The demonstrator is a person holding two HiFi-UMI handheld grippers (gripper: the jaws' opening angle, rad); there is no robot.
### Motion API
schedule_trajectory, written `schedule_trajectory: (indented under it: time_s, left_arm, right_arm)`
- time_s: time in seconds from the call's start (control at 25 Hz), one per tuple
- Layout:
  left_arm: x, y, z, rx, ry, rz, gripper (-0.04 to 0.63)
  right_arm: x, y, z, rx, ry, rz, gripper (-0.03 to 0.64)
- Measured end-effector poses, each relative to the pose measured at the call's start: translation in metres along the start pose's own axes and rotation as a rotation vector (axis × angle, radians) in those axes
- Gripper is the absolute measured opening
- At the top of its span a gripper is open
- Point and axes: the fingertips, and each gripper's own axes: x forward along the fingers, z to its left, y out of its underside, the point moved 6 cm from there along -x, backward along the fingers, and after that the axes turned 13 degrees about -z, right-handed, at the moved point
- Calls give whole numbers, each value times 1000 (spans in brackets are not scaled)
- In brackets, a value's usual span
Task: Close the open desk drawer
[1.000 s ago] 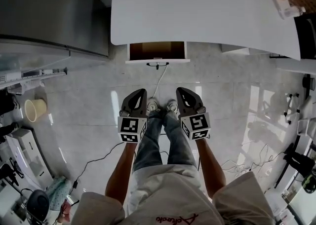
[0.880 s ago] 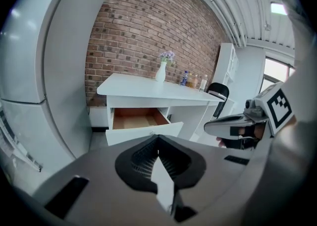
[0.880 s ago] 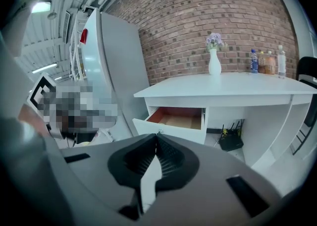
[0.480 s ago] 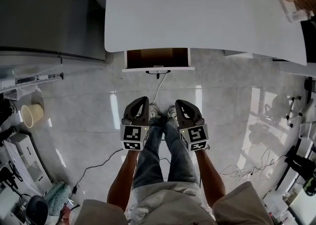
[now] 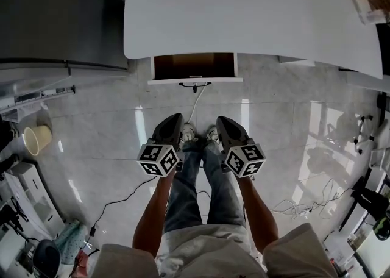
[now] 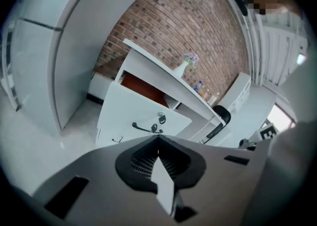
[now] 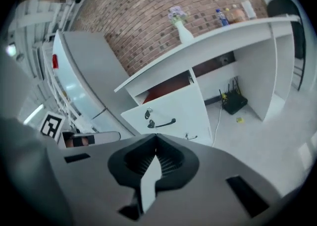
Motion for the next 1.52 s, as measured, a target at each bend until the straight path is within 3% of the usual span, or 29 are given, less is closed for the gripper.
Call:
schedule_trajectory:
  time_s: [0.16,0.32,0.52,0.6,0.68,1.0,1.52]
  left_arm:
    - [11,18,21,-166,-71,6,12]
    - [19,40,35,-237,-106,38,12]
    - [25,50,32,-160,-68,72,30]
    - [29,53,35,-169,-58,75,76]
    - [34,57,37,-180,-58,84,117]
    - [64,48,50,-115,-78,102,116]
    - [109,18,63,-49,-2,122,117]
  right_arm:
    - [14,14,-15,239,42,-3,18]
    - [23,31,-23,311,65,11,18]
    - [28,37,-26,304,49,45,24]
    - [32,42,-27,302,16,63,176]
    - [36,43,-28,290,3,80,178]
    - [71,38,-37,241,-32,105,135]
    - [130,17,-50,173,-70,150,135]
